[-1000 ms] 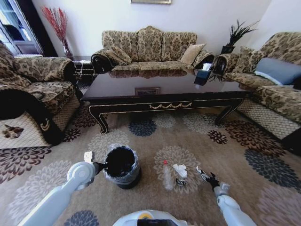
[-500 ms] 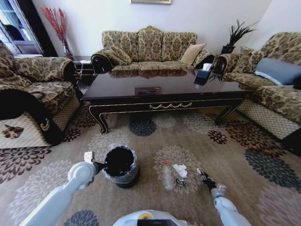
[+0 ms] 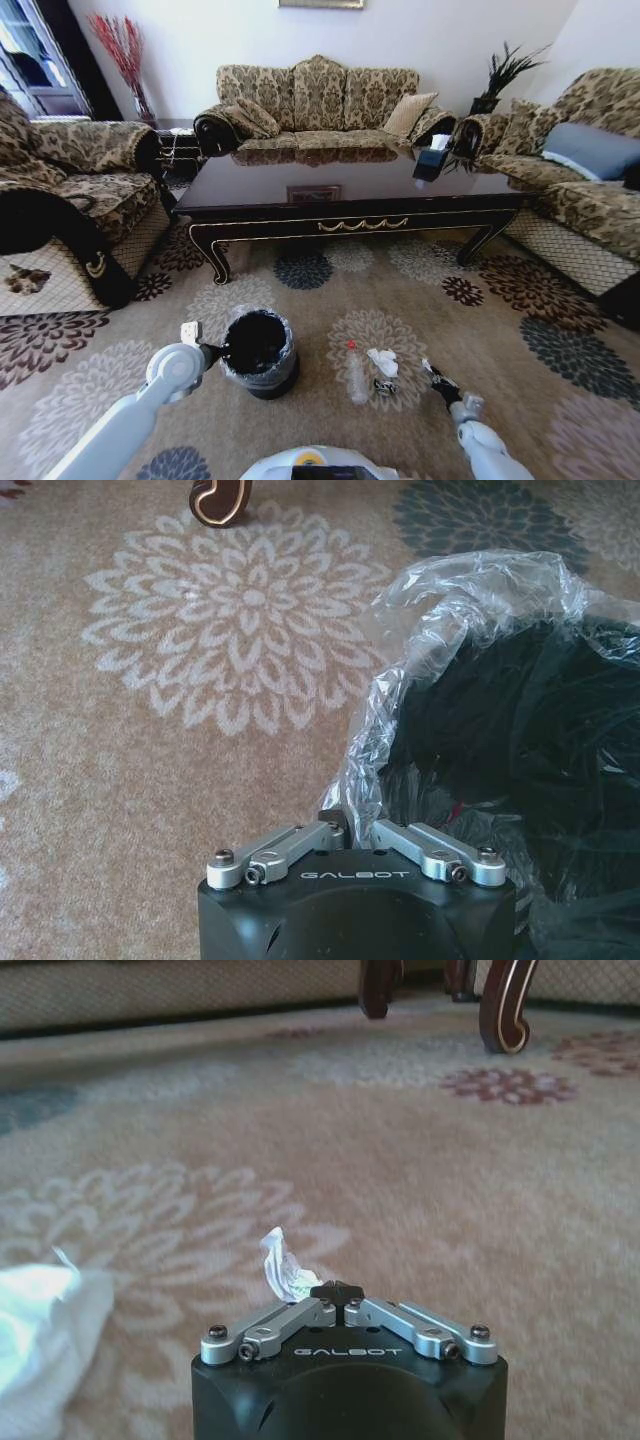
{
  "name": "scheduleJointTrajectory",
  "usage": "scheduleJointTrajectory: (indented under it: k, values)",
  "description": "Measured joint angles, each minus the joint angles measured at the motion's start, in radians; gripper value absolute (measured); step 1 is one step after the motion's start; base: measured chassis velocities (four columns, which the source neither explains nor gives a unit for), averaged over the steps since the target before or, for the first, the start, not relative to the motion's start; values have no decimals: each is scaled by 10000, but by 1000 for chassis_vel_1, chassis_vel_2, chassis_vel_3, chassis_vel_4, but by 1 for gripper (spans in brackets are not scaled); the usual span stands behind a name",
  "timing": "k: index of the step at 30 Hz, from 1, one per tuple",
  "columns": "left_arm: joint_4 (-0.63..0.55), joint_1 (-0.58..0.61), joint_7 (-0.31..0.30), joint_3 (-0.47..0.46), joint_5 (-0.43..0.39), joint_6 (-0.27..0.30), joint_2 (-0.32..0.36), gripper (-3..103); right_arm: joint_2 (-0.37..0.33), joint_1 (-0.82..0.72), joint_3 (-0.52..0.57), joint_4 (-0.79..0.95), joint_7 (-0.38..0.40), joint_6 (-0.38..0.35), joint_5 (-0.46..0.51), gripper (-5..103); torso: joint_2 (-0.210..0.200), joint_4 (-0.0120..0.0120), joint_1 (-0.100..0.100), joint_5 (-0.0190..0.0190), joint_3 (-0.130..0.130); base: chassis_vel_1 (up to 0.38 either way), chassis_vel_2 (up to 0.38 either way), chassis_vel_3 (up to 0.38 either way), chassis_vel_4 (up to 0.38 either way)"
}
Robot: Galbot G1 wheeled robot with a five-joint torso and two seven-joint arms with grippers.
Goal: Move to the front of the table and pick up the trash from the floor, then place it into the trash bin.
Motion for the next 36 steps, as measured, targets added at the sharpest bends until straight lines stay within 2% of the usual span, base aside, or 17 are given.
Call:
scheduleJointTrajectory:
  k: [8, 11, 13, 16, 17, 21, 22, 25, 30, 36]
  values:
    - [-64, -29, 4, 145, 47, 0, -51, 0, -170, -909, 239, 1769, 173, -146, 333, 0, 0, -1, 0, -1, 0, 0, 0, 0, 0]
    - [-134, -257, 0, 548, 83, 1, -115, 0, -285, -1687, 458, 3469, 319, -269, 496, 0, 1, -1, 0, 0, -1, 0, 0, 0, 0]
    - [-139, -313, -5, 639, 82, 1, -116, 0, -300, -1819, 497, 3781, 343, -292, 522, 0, 0, -1, 0, -1, -1, 0, 0, 0, 0]
    - [-140, -579, -52, 1150, 105, 0, -166, 0, -310, -2691, 654, 5594, 449, -408, 538, 0, 0, -1, 0, 0, 0, 0, 0, 0, 0]
    - [-140, -579, -52, 1150, 105, 0, -166, 0, -310, -2691, 654, 5594, 449, -408, 538, 0, 0, -1, 0, 0, 0, 0, 0, 0, 0]
    - [-139, -809, -78, 1769, 245, 0, -285, 0, -208, -3796, 722, 8171, 614, -612, 332, 0, 0, -1, 0, -3, -1, 0, 0, 0, 0]
    - [-139, -809, -78, 1769, 245, 0, -285, 0, -208, -3796, 722, 8171, 614, -612, 332, 0, 0, -1, 0, -3, -1, 0, 0, 0, 0]
    - [-129, -924, -105, 2271, 524, 1, -564, 0, -151, -4351, 600, 9735, 825, -779, -39, 0, 1, 0, 0, -1, -1, 0, 0, 0, 0]
    - [-130, -945, -213, 2717, 795, 1, -958, 0, -164, -4828, 227, 11190, 978, -871, -557, 0, 1, -1, 0, -2, -1, 0, 0, 0, 0]
    - [-183, -1027, -284, 2953, 903, 1, -888, 0, -442, -5337, -611, 12718, 1190, -1077, -1138, 0, 1, 0, 0, 0, -1, 0, 0, 0, 0]
